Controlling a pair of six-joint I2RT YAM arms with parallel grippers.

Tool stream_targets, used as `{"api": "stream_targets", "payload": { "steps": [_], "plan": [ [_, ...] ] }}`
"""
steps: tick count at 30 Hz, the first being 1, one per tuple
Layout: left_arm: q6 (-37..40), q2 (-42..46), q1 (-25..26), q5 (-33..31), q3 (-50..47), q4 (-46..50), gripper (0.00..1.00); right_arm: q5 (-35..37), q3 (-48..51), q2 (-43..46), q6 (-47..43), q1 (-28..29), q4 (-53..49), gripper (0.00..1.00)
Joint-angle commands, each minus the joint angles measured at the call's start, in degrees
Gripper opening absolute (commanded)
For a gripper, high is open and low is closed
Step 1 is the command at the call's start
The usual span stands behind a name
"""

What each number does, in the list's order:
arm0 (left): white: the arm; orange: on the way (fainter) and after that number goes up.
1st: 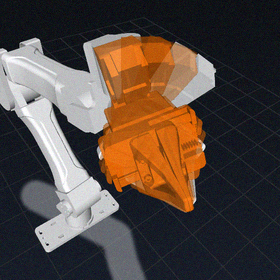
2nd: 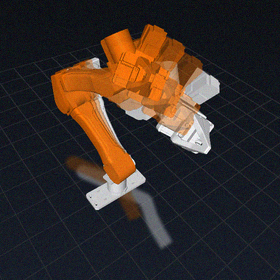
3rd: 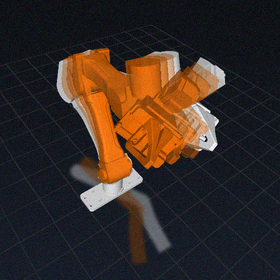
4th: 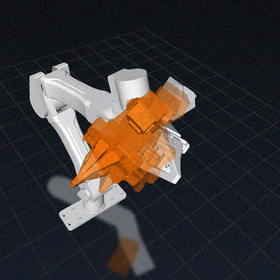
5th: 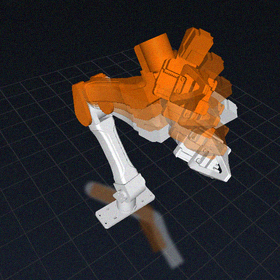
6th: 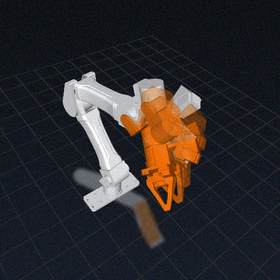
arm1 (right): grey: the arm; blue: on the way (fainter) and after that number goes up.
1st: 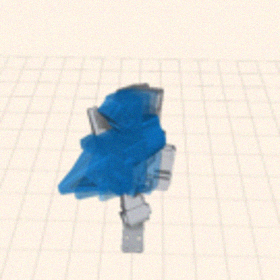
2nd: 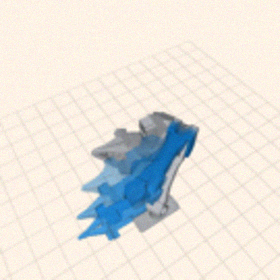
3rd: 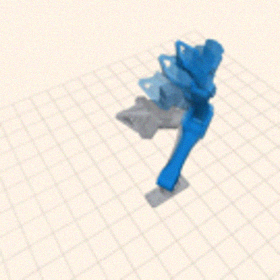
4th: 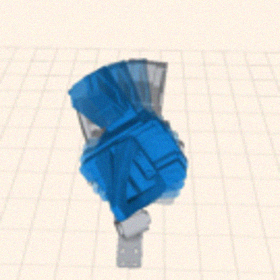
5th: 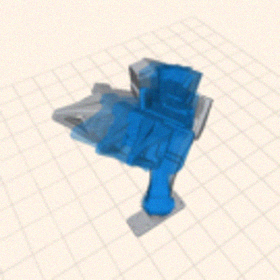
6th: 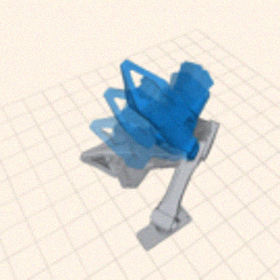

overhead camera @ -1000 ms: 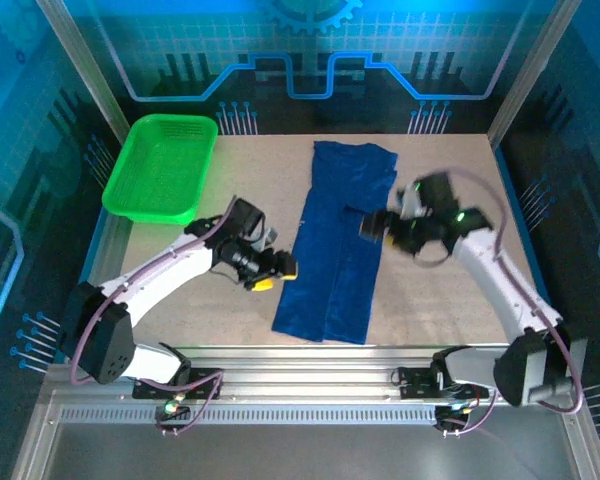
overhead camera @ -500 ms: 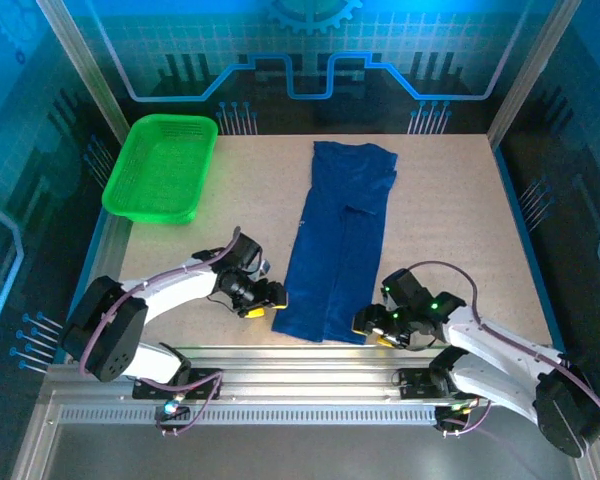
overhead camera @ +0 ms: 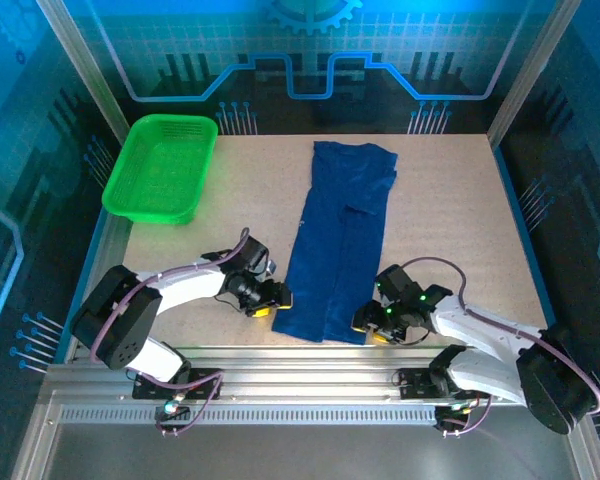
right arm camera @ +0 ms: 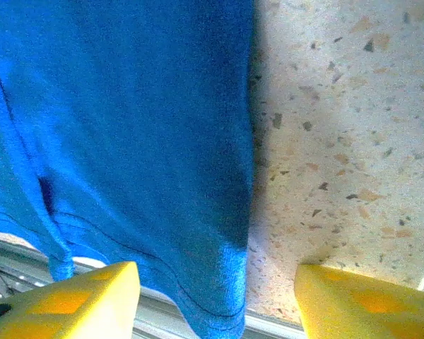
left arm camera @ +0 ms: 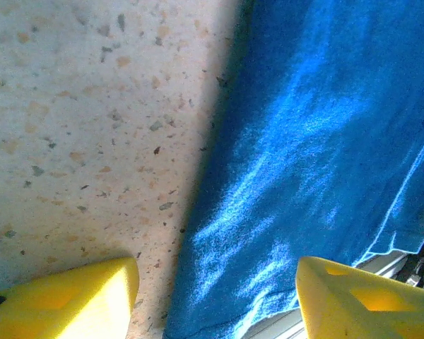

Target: Fold and stack the t-shirts

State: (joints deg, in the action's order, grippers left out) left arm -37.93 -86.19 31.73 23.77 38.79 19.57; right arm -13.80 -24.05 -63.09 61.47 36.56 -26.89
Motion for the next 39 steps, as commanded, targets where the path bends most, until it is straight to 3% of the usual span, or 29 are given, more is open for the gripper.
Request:
{"api": "stream_targets", "payload": {
  "steps": [1, 7, 12, 23, 28, 37, 39],
  "plan": [
    [-1.5, -2.5, 3.2, 3.3, -2.2, -3.8, 0.61, -0.4, -0.6, -3.9, 0.6, 2.7, 9.7, 0.49],
    [-2.4, -3.1, 4.5, 7.3, -2.6, -6.1, 0.56, -0.7, -3.9, -9.3, 0.4, 3.9, 11.6, 0.42],
    [-0.7, -5.2, 7.7, 7.6, 1.0, -0.6, 0.52, -0.5, -7.9, -13.7, -1.0, 4.1, 9.2, 0.34],
    [-1.9, -8.5, 10.3, 8.7, 5.4, 2.9, 0.32, -0.4, -10.6, -16.6, -1.2, 4.6, 7.8, 0.11],
    [-2.4, -8.0, 12.2, 8.4, 8.7, 6.1, 0.26, -0.5, -11.6, -16.3, -1.6, 4.5, 6.4, 0.1],
    [-0.4, -4.1, 12.2, 4.2, 6.6, 12.3, 0.0, 0.2, -12.2, -15.5, -1.2, 4.8, 4.8, 0.08],
    [-0.4, -2.2, 12.1, 2.3, 6.5, 13.6, 0.0, 0.7, -12.1, -14.2, -0.8, 4.9, 3.8, 0.07]
  ]
}}
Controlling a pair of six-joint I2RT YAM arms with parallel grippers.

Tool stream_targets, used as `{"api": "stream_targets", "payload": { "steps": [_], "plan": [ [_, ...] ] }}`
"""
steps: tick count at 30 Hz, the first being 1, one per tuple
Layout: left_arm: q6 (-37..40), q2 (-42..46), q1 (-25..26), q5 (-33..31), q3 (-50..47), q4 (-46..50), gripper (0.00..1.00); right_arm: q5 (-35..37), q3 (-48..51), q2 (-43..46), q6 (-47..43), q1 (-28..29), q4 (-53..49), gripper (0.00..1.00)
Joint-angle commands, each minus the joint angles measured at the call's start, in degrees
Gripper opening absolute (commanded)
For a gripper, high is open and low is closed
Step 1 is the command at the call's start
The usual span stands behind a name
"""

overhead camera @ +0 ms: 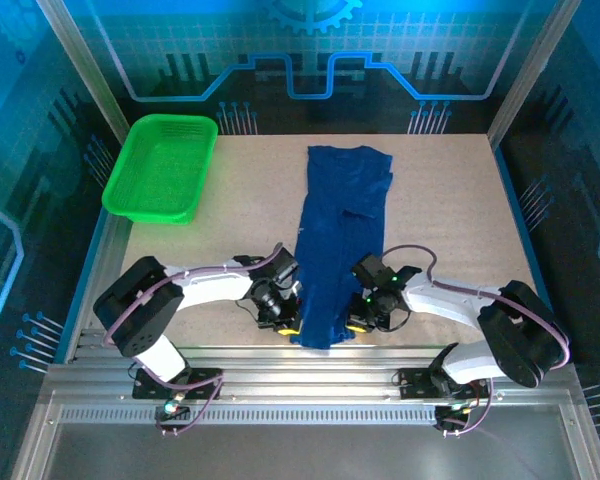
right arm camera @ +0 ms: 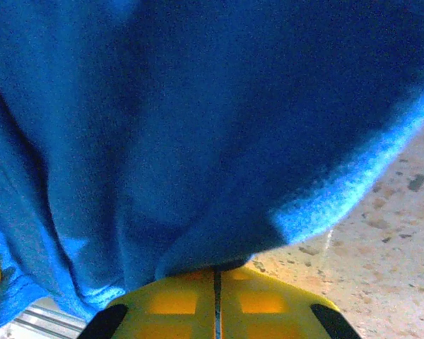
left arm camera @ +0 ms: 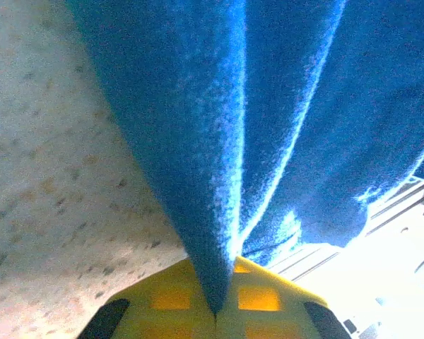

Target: Fold and stack the t-shirts

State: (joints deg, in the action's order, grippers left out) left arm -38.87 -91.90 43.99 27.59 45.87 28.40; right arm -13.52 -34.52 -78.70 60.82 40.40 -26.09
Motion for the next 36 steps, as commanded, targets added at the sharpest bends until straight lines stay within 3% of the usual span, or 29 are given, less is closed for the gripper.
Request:
{"api": "stream_targets", "payload": {
  "steps": [1, 9, 17, 28, 36],
  "plan": [
    [0.3, 4.6, -0.2, -2.5, -0.5, 5.6, 0.0, 0.7, -1.5, 2.3, 0.2, 1.1, 2.2, 0.07],
    [-2.8, 13.5, -1.0, -6.8, 2.0, 9.7, 0.0, 6.1, -3.3, 14.9, 2.7, 1.2, -8.3, 0.02],
    [0.2, 9.7, -6.4, -5.3, 13.5, 12.1, 0.0, 9.6, -8.6, 21.6, 0.5, -5.6, -17.1, 0.0],
    [8.8, -6.9, -15.0, -2.4, 36.5, 17.0, 0.0, 3.5, -21.3, 9.8, -13.5, -24.4, -17.6, 0.0],
    [11.9, -18.8, -20.0, -0.7, 49.3, 19.1, 0.0, 1.6, -32.9, -4.9, -18.6, -29.9, -16.3, 0.0]
  ]
}}
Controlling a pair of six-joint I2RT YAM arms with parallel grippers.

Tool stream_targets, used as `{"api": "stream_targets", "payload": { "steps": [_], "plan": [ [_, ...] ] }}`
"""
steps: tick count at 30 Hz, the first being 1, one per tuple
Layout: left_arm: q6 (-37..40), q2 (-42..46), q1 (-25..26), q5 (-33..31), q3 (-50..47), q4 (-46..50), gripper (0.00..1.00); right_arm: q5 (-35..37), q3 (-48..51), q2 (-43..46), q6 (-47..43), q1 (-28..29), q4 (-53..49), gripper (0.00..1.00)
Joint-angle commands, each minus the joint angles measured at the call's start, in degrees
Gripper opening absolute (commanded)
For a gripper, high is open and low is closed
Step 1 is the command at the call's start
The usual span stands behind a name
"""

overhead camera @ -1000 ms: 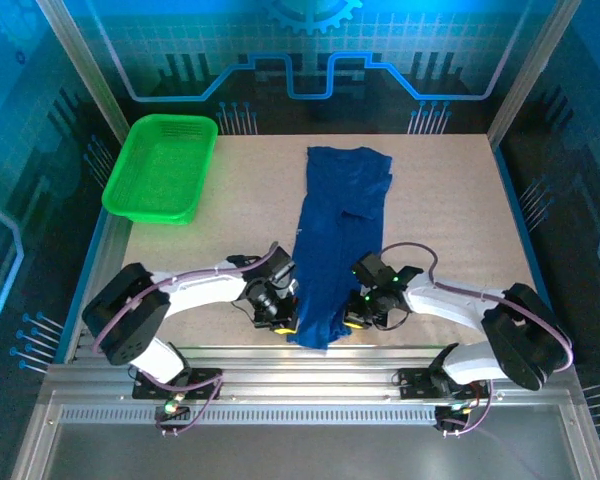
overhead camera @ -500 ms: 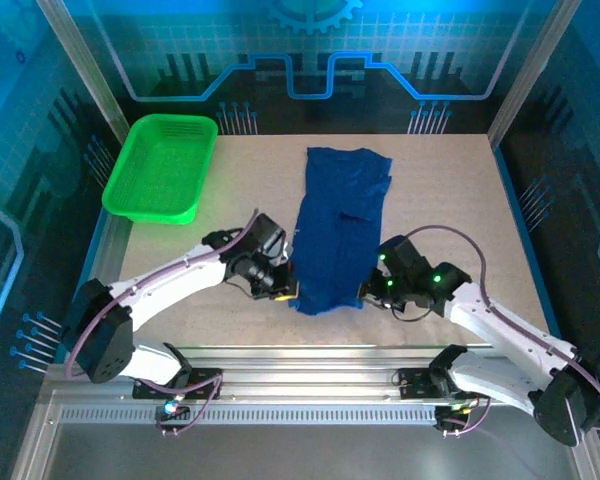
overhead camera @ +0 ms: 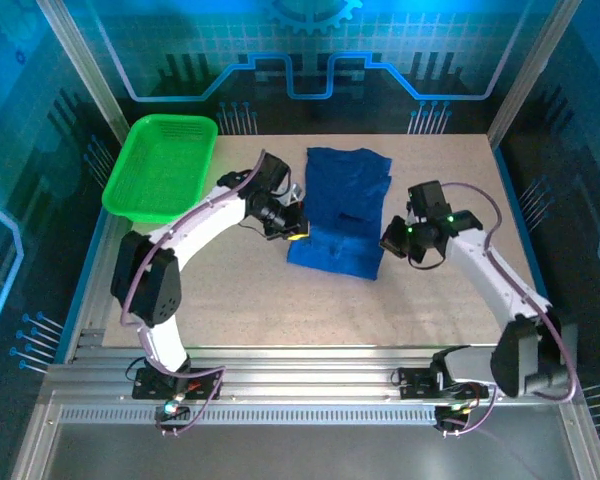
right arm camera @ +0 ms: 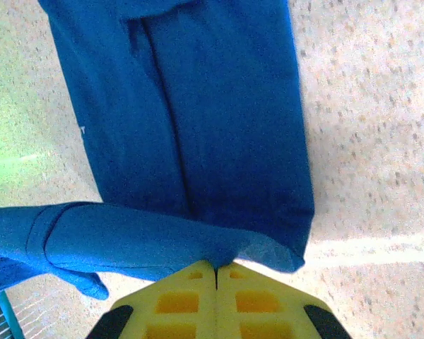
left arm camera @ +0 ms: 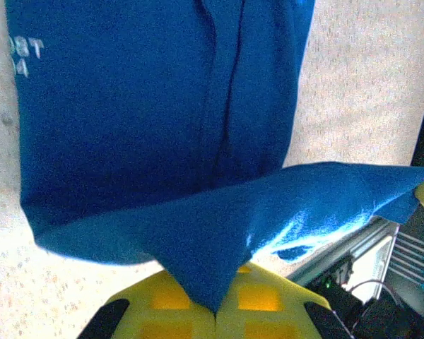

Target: Fold and stack the t-shirts

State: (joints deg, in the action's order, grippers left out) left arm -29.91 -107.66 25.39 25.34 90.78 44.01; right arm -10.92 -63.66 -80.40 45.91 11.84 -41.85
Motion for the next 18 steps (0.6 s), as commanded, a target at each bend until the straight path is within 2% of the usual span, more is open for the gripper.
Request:
{"api": "stream_targets", "payload": {
  "steps": [1, 15, 18],
  "plan": [
    [3.2, -4.8, -1.8, 2.0, 6.1, 3.7, 0.0, -1.1, -5.1, -5.1, -4.1, -1.7, -0.5, 0.0],
    [5.1, -25.3, -6.2, 5.4, 29.0, 8.4, 0.0, -1.3, -20.6, -26.9, -7.3, -4.9, -1.1, 0.0],
    [4.2, -30.4, -7.1, 6.4, 34.1, 7.9, 0.18, -2.0, -25.4, -32.6, -6.5, -5.7, -0.2, 0.03]
  ]
}}
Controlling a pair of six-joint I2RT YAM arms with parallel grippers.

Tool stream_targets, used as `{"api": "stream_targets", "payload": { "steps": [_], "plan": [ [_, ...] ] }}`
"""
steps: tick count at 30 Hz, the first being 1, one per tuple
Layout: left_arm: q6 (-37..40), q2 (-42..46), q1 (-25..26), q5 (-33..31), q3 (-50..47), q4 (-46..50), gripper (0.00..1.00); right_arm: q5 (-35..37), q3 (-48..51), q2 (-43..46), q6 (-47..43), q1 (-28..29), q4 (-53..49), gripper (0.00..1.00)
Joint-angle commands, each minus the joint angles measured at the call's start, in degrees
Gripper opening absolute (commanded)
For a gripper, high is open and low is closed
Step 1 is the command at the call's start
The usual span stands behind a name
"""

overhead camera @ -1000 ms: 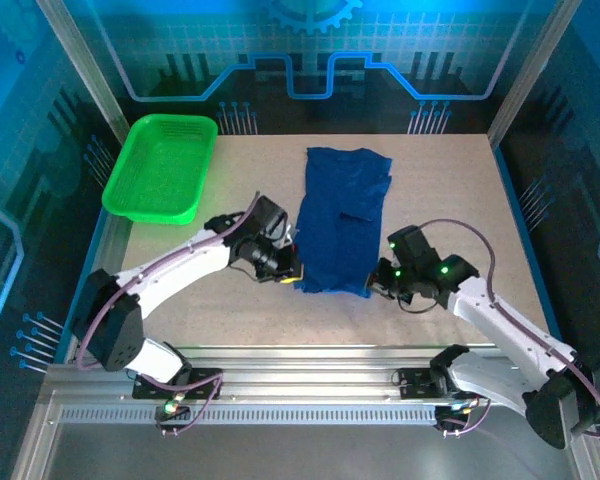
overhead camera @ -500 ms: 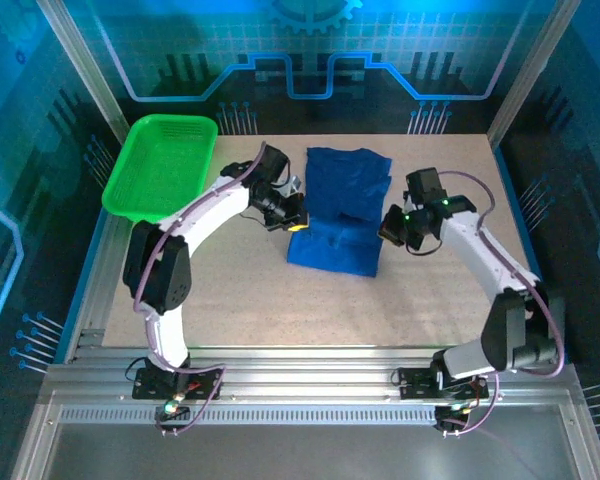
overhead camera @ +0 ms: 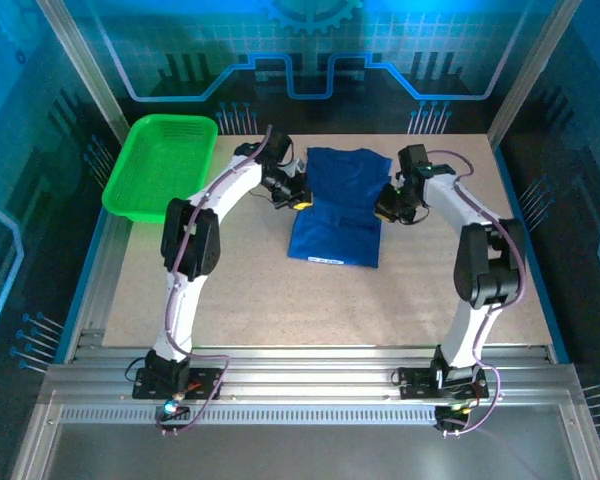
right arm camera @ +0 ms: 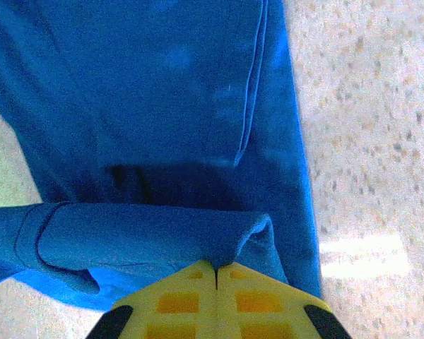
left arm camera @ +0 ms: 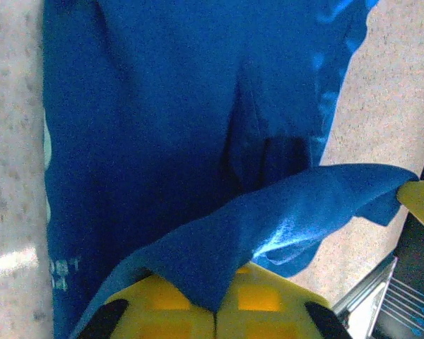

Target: Fold and stack the t-shirts

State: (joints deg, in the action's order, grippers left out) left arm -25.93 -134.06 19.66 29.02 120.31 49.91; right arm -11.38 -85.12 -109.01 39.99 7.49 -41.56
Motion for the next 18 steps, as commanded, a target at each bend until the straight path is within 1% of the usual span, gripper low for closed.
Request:
{"api": "stream_targets", "payload": {
  "steps": [1, 2, 4, 6, 7, 8, 9, 11, 13, 14, 15, 18],
  "plan": [
    [-1.1, -5.4, -1.8, 3.3, 6.3, 1.0, 0.25, -2.4, -6.0, -6.0, 0.0, -1.8, 0.2, 0.07],
    [-3.1, -7.1, -2.3, 4.8, 8.6, -0.6, 0.31, -4.0, -8.6, -8.5, 1.0, -2.7, 1.2, 0.12],
    [-8.8, -10.0, -3.2, 6.9, 14.2, -3.7, 0.38, -9.3, -14.8, -12.8, 4.1, -4.3, 5.2, 0.2],
    [-15.2, -11.5, -3.7, 8.4, 19.8, -8.7, 0.44, -13.6, -20.9, -15.3, 8.4, -6.0, 9.6, 0.36],
    [-17.8, -11.7, -4.0, 8.9, 21.5, -11.4, 0.47, -14.4, -23.2, -15.4, 9.8, -6.6, 10.7, 0.4],
    [-21.1, -11.5, -4.3, 9.9, 22.5, -15.0, 0.51, -15.1, -26.0, -15.1, 9.8, -7.1, 10.8, 0.46],
    [-24.0, -10.7, -5.0, 10.1, 22.6, -17.8, 0.54, -14.7, -29.0, -14.4, 8.5, -7.4, 8.8, 0.51],
    [-26.1, -8.5, -6.0, 10.0, 22.3, -19.3, 0.58, -13.3, -33.3, -12.0, 3.6, -7.4, 2.4, 0.56],
    [-23.7, -4.8, -6.9, 8.8, 20.3, -17.2, 0.61, -12.2, -32.2, -7.6, -1.0, -7.0, -1.8, 0.58],
    [-22.1, -2.3, -7.4, 7.8, 17.7, -16.3, 0.63, -11.4, -29.4, -4.5, -2.8, -6.7, -3.2, 0.58],
    [-21.0, 1.2, -7.8, 7.1, 13.2, -16.4, 0.63, -10.9, -25.2, -0.6, -3.7, -6.4, -3.1, 0.59],
    [-16.8, 11.0, -7.4, 7.0, -1.5, -17.3, 0.64, -11.4, -8.2, 10.0, -4.4, -4.3, 0.9, 0.57]
  ]
}}
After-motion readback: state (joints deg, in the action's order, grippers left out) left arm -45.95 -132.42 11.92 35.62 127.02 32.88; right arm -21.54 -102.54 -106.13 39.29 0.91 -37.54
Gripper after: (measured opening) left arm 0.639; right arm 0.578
